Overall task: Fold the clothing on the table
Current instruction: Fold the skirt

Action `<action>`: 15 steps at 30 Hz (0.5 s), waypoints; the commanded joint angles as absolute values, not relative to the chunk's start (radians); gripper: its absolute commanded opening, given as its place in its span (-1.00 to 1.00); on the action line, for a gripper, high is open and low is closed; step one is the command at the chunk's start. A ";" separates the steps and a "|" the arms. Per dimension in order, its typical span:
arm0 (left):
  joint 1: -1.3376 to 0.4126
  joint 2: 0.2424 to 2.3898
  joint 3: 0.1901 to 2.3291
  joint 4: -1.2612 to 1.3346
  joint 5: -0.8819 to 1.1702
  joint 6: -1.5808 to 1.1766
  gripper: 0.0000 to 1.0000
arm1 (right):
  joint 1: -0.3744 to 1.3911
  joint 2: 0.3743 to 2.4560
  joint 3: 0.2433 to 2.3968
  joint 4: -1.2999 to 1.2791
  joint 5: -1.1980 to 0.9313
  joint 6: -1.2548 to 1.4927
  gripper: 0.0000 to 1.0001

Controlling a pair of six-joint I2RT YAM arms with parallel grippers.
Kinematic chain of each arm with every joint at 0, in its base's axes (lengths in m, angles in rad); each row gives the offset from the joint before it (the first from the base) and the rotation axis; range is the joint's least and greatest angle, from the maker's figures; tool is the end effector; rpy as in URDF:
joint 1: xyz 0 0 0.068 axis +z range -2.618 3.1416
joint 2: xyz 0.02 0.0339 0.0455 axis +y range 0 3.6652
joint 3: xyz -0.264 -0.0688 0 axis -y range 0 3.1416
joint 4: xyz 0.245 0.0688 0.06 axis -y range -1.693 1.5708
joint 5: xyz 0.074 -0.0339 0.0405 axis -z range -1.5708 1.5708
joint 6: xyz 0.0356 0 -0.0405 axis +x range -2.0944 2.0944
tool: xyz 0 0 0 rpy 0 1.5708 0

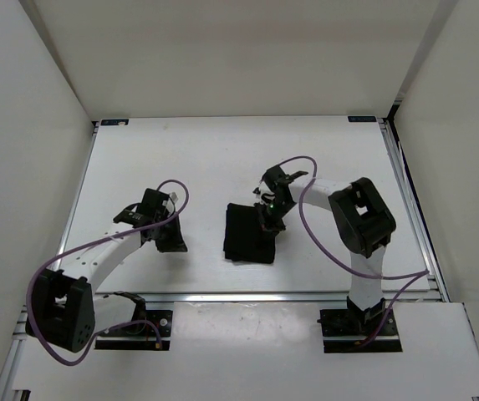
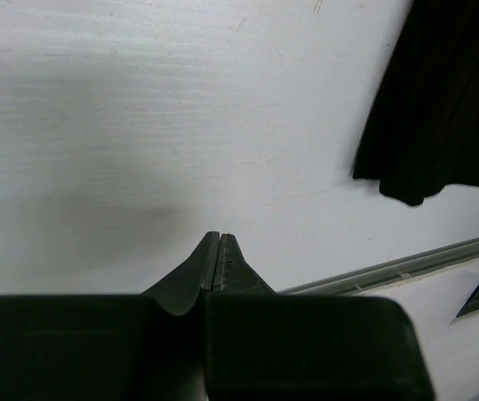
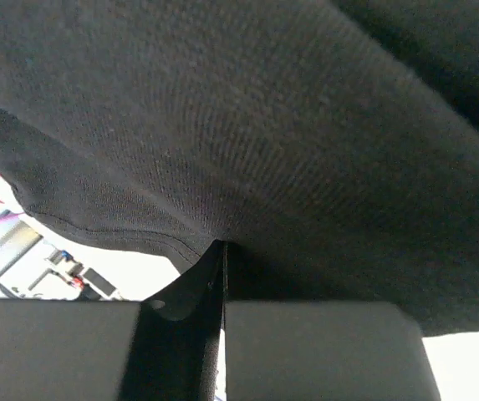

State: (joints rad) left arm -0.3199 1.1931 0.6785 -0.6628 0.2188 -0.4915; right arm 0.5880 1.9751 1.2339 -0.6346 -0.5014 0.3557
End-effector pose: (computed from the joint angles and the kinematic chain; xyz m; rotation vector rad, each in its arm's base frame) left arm 0.1942 -0.0725 0.1901 -0.1803 2.8174 -0.5068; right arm 0.2946 0.2170 0.1318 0.4189 -2.9470 -0.8111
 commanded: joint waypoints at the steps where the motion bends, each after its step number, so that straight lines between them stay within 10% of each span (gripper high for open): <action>1: -0.318 1.155 0.670 -0.678 0.218 -0.499 -0.90 | 0.563 2.080 1.331 -0.594 -0.382 0.304 -1.00; 11: -0.337 1.186 0.712 -0.689 0.203 -0.486 -0.83 | 0.520 2.130 1.651 -0.644 -0.331 0.261 -0.99; 15: -0.337 1.174 0.710 -0.666 0.209 -0.489 -0.57 | 0.520 1.996 1.690 -0.710 -0.333 0.226 -0.64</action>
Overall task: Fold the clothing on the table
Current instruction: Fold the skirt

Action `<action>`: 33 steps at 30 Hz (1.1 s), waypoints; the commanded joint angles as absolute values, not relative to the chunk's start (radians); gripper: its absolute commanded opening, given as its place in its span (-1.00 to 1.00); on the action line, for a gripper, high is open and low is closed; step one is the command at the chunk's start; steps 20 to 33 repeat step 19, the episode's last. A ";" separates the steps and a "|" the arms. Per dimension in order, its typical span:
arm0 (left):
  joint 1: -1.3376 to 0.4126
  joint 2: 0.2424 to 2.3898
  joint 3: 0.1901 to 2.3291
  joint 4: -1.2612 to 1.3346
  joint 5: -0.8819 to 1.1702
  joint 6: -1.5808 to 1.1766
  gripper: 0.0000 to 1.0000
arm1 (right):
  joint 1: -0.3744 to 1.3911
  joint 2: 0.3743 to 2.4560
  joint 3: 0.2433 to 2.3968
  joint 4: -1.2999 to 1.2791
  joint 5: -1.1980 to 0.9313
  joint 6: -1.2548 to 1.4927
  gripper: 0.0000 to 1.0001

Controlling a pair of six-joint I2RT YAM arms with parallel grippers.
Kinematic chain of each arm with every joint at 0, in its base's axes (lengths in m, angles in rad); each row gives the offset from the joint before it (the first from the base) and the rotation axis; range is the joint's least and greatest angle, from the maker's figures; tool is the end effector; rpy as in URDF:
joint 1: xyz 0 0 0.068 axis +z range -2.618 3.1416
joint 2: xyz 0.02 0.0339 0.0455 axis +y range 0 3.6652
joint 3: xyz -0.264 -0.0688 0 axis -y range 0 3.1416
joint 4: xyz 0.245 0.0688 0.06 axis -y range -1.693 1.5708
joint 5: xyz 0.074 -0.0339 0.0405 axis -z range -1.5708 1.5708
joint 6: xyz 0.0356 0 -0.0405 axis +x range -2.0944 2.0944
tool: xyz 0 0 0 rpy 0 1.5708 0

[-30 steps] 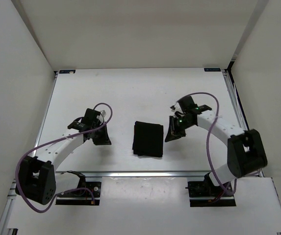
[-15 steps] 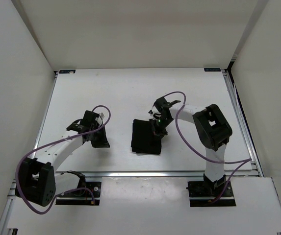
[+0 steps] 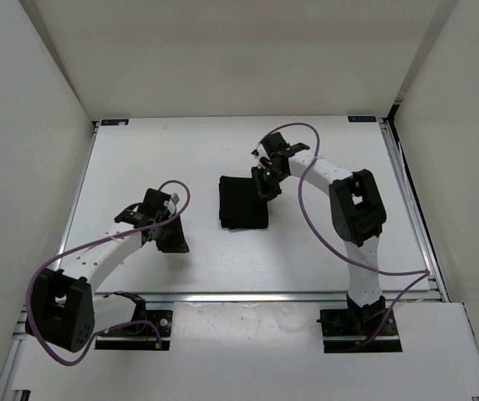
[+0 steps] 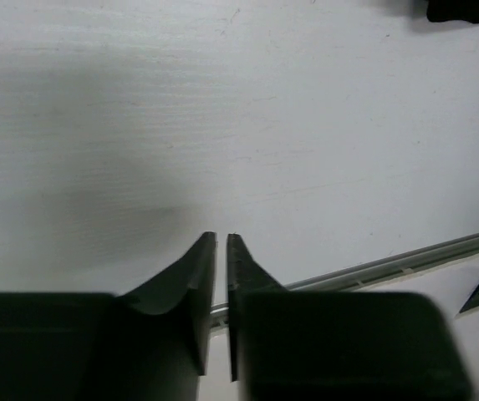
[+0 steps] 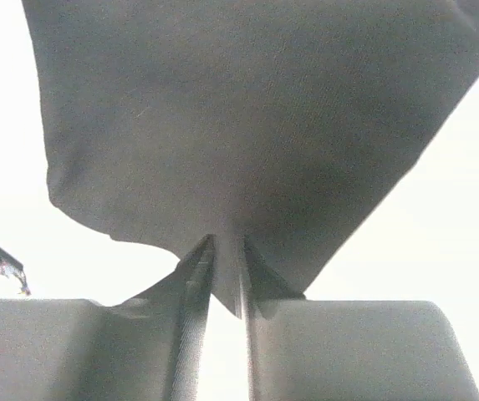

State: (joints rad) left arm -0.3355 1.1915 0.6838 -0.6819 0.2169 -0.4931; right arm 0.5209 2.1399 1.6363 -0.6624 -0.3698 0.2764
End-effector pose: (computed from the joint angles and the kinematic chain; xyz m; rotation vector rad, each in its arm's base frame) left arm 0.1920 -0.0751 0.1911 -0.1639 2.8326 -0.5031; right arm 0.3822 0.2341 0.1717 -0.4523 2.7920 0.7123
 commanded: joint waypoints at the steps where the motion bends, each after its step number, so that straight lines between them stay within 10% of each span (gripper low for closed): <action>1: -0.331 1.169 0.706 -0.651 0.201 -0.492 -0.47 | 0.515 1.938 1.656 -0.719 -0.331 0.227 -0.47; 7: -0.322 1.143 0.684 -0.601 0.190 -0.497 -0.14 | 0.398 1.593 1.218 -0.637 -0.371 0.317 0.41; 14: -0.301 1.118 0.666 -0.583 0.233 -0.479 0.04 | 0.125 1.183 0.683 -0.522 -0.535 0.443 0.57; 33: -0.343 1.195 0.702 -0.606 0.189 -0.456 0.06 | 0.115 1.135 0.643 -0.543 -0.511 0.440 0.63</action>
